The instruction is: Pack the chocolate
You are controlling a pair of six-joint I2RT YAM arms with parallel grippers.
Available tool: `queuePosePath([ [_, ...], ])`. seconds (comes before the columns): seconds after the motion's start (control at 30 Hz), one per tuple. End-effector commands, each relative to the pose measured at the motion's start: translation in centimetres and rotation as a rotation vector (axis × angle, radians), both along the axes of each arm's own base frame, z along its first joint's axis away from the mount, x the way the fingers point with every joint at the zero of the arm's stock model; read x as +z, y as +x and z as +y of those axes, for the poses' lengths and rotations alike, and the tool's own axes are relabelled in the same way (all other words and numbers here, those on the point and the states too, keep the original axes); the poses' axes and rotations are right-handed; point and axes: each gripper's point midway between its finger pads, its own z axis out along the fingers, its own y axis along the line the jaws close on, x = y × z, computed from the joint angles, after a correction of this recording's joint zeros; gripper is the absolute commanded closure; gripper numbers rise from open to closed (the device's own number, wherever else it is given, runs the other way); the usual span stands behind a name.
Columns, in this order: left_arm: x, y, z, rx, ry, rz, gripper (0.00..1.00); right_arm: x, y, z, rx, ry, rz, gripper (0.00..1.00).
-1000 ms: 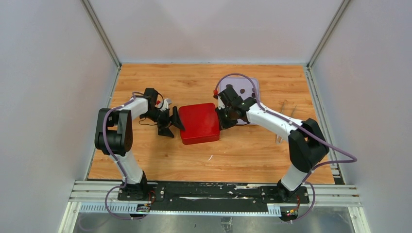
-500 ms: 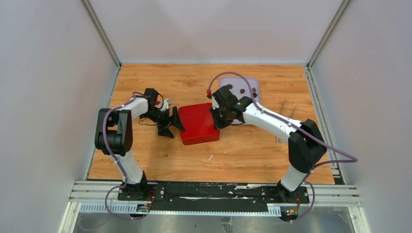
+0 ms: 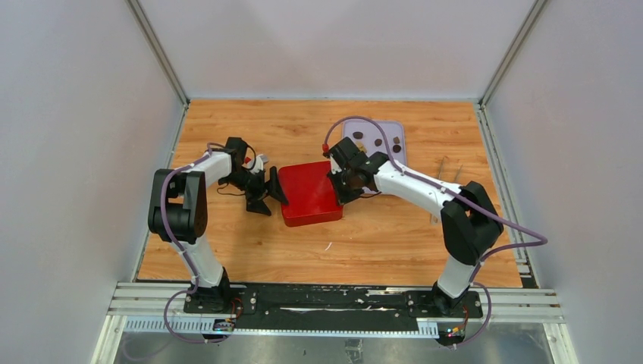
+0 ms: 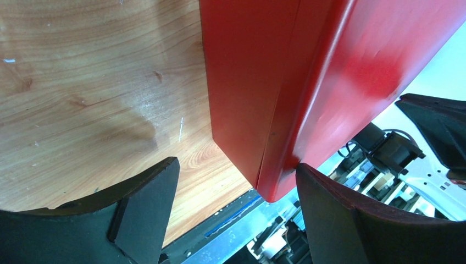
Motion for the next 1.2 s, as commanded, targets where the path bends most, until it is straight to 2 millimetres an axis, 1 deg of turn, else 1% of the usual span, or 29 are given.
queuePosePath([
  [0.0,0.4,0.3,0.5,-0.012,0.042,-0.028,0.18,3.0,2.3,-0.9,-0.029,-0.061,-0.102,1.0],
  [0.03,0.5,0.4,0.5,-0.01,0.041,-0.03,0.18,3.9,3.5,-0.6,-0.042,-0.055,-0.133,1.0],
  [0.07,0.6,0.5,0.5,-0.008,0.042,-0.035,0.18,4.2,4.4,-0.5,-0.056,-0.059,-0.147,1.0],
  [0.1,0.8,0.6,0.5,-0.007,0.043,-0.041,0.18,4.2,5.3,-0.4,-0.067,-0.058,-0.152,1.0],
  [0.13,1.0,0.7,0.5,-0.005,0.045,-0.047,0.18,4.2,6.5,-0.7,-0.098,-0.081,-0.168,1.0],
  [0.23,1.5,1.2,0.6,0.003,0.055,-0.069,0.18,3.9,9.2,-0.4,-0.131,-0.106,-0.17,1.0],
  [0.37,2.5,2.2,0.6,0.012,0.057,-0.107,0.18,3.8,11.8,0.5,-0.138,-0.119,-0.197,1.0],
  [0.4,2.7,2.3,0.6,0.013,0.056,-0.112,0.18,3.4,12.4,0.5,-0.143,-0.129,-0.201,1.0],
  [0.47,3.1,2.5,0.5,0.017,0.054,-0.125,0.18,2.0,13.3,0.7,-0.151,-0.151,-0.191,1.0],
  [0.5,3.3,2.6,0.5,0.018,0.054,-0.131,0.18,0.4,13.7,0.7,-0.153,-0.17,-0.168,1.0],
  [0.6,3.7,3.0,0.6,0.025,0.062,-0.15,0.18,-3.1,13.4,0.8,-0.135,-0.208,-0.093,1.0],
  [0.63,4.0,3.2,0.6,0.03,0.064,-0.156,0.18,-3.3,13.1,0.8,-0.128,-0.212,-0.072,1.0],
  [0.67,4.2,3.5,0.7,0.036,0.073,-0.165,0.18,-3.0,12.9,1.0,-0.122,-0.204,-0.064,1.0],
  [0.73,5.0,4.2,1.0,0.05,0.09,-0.196,0.18,-1.0,13.2,1.4,-0.128,-0.157,-0.1,1.0],
  [0.77,5.6,4.7,1.1,0.06,0.1,-0.219,0.18,0.8,13.4,1.6,-0.133,-0.123,-0.137,1.0],
  [0.8,6.0,5.1,1.2,0.068,0.107,-0.234,0.19,1.8,13.7,1.8,-0.135,-0.101,-0.161,1.0],
  [0.83,6.7,5.7,1.4,0.078,0.121,-0.264,0.19,3.7,14.0,2.1,-0.135,-0.066,-0.196,1.0],
  [0.87,7.3,6.3,1.5,0.089,0.134,-0.284,0.19,4.5,14.1,2.3,-0.135,-0.048,-0.211,1.0],
  [0.97,9.2,8.0,1.8,0.124,0.166,-0.371,0.23,8.1,14.4,2.9,-0.138,0.012,-0.266,1.0],
  [1.0,10.1,8.7,1.5,0.133,0.164,-0.419,0.23,8.7,14.2,3.1,-0.132,0.033,-0.266,1.0],
  [1.03,10.5,9.2,1.3,0.145,0.166,-0.443,0.24,9.1,13.9,3.2,-0.125,0.048,-0.264,1.0],
  [1.07,11.1,9.7,1.0,0.153,0.164,-0.472,0.25,9.1,13.5,3.3,-0.12,0.056,-0.259,1.0],
  [1.13,11.5,10.5,0.1,0.163,0.153,-0.505,0.29,8.3,12.9,3.2,-0.118,0.055,-0.243,1.0],
  [1.17,11.3,10.9,-0.5,0.165,0.147,-0.513,0.33,7.2,12.5,3.0,-0.119,0.047,-0.224,1.0],
])
